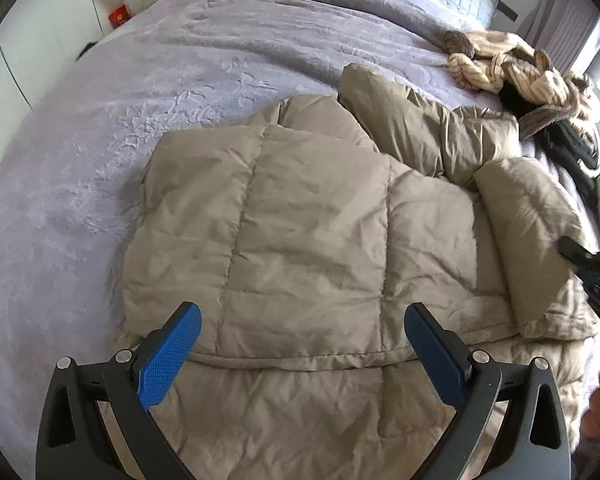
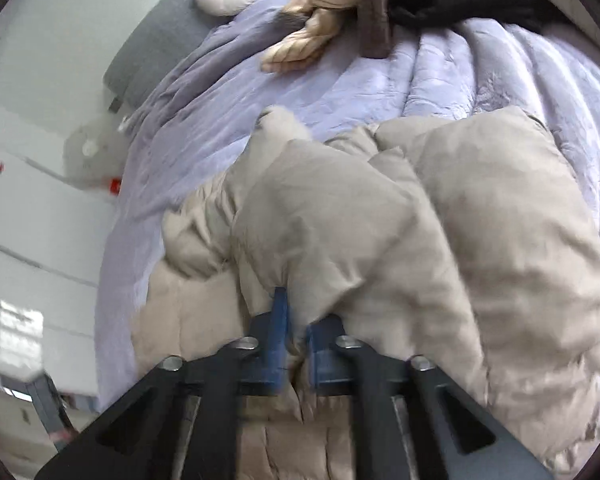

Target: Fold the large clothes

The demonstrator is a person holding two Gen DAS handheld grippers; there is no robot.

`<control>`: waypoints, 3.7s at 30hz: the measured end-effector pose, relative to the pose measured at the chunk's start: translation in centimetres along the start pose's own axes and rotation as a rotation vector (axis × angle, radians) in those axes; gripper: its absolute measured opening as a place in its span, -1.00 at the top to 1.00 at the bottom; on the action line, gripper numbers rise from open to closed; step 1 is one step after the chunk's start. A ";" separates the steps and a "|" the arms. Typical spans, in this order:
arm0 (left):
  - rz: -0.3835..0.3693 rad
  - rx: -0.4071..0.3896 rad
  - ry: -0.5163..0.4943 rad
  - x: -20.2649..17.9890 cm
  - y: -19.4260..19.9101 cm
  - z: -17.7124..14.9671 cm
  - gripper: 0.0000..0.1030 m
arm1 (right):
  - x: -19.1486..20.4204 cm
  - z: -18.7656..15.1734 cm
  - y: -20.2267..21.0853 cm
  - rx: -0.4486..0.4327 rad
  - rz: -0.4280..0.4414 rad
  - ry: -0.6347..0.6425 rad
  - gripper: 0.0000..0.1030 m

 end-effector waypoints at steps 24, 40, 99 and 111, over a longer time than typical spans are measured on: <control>-0.466 0.132 0.194 -2.4 -2.5 2.6 -0.97 | -2.9 -5.6 1.4 0.275 -0.023 0.050 -0.55; -0.389 0.110 0.008 -5.9 -2.1 1.2 0.76 | -10.8 0.1 3.2 0.145 0.005 -0.136 0.79; -0.073 0.066 -0.133 -4.1 -6.2 0.8 0.75 | -16.3 10.7 2.9 0.033 -0.186 -0.045 0.71; -0.064 0.058 -0.148 -4.2 -6.4 0.9 0.75 | -11.4 0.7 4.7 0.160 -0.276 0.272 0.91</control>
Point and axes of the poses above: each gripper's, at about its wrist camera, not at the fingertips, and y roughly against the way its jaws point, x to its left, z to its top, the point moved 8 cm from there along -y, roughly the way its jaws point
